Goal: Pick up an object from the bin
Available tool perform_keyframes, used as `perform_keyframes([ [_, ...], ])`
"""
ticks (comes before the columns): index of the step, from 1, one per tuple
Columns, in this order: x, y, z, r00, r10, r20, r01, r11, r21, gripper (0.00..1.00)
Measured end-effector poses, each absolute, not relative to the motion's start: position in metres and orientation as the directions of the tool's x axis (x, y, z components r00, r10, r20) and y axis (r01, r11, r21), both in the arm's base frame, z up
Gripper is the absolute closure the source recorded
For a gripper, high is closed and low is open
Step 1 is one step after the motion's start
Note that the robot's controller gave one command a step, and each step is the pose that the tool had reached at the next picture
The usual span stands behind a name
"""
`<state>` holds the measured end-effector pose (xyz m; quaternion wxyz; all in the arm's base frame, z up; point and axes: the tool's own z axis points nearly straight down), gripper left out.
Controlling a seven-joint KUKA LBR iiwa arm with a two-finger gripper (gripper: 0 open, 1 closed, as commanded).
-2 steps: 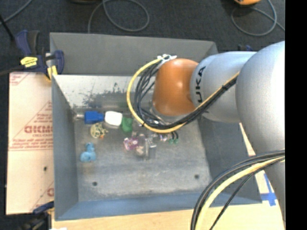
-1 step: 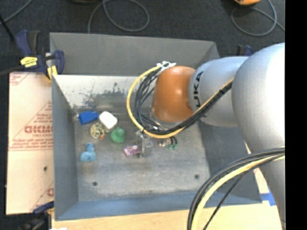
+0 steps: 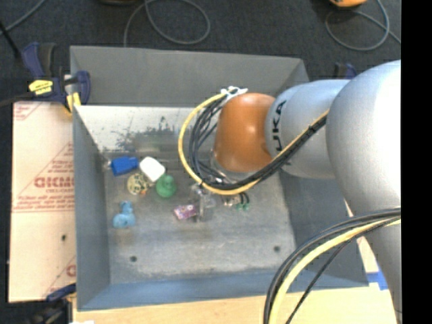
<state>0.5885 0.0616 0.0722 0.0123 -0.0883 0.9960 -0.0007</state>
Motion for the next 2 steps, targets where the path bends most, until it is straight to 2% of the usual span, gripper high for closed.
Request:
perform_keyframes([
  [1,0.595,0.065,0.075,-0.982,-0.184,-0.028,-0.184,0.983,-0.005,1.00],
  [2,0.604,0.069,0.224,-0.985,-0.169,-0.032,-0.169,0.986,-0.005,1.00],
])
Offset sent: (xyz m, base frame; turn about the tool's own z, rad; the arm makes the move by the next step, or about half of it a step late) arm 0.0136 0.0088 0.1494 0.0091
